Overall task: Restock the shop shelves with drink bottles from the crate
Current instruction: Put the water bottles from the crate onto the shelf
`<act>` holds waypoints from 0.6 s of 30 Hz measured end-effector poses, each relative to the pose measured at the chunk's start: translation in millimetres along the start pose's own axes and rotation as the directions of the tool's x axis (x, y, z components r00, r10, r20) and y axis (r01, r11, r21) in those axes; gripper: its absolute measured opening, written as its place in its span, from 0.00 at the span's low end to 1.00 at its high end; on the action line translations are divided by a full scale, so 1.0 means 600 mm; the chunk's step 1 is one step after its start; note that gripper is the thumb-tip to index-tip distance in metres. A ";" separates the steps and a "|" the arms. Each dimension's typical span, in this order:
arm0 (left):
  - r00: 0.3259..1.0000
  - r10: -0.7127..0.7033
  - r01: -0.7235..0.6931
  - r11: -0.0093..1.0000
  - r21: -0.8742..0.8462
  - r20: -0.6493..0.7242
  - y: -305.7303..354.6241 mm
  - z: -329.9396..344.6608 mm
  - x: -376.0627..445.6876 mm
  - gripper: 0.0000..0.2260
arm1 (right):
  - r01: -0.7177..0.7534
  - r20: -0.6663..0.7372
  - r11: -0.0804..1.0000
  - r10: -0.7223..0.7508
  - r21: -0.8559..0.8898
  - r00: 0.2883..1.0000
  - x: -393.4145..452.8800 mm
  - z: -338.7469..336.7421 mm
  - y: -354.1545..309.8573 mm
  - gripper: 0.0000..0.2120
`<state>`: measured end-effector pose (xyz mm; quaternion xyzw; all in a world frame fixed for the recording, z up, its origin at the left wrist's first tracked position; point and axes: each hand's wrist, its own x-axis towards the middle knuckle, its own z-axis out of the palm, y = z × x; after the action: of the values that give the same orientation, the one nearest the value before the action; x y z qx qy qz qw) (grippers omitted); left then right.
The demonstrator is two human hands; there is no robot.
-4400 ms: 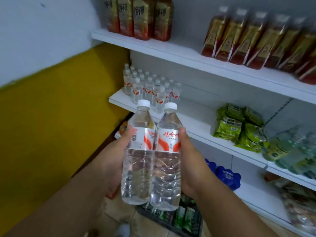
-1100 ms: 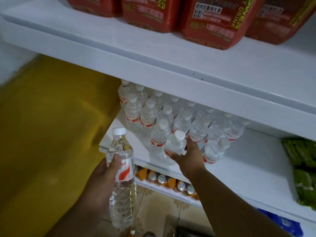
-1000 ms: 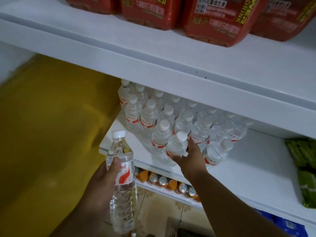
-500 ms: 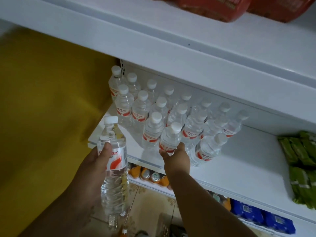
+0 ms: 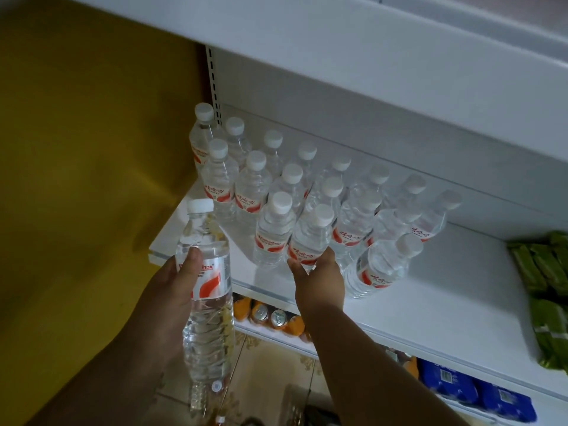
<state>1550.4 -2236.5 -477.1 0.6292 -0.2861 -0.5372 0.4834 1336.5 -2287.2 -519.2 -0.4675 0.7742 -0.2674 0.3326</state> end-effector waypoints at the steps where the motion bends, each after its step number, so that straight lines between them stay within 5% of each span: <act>1: 1.000 -0.008 0.008 1.000 -0.007 0.007 -0.003 0.000 0.003 0.33 | 0.006 -0.006 1.000 -0.006 0.000 1.000 0.000 0.001 0.001 0.25; 13: 0.996 -0.084 0.086 0.995 -0.057 0.039 -0.003 0.009 0.025 0.37 | 0.026 -0.005 0.999 -0.026 0.019 1.000 0.003 0.004 0.006 0.27; 18: 0.997 -0.063 0.065 0.996 -0.063 0.043 0.003 0.010 0.031 0.39 | -0.135 0.034 0.978 0.131 0.160 0.991 -0.031 0.002 0.003 0.31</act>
<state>1549.7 -2255.2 -482.7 0.6110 -0.2584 -0.5741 0.4798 1342.9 -2270.0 -516.2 -0.3891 0.7755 -0.3013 0.3955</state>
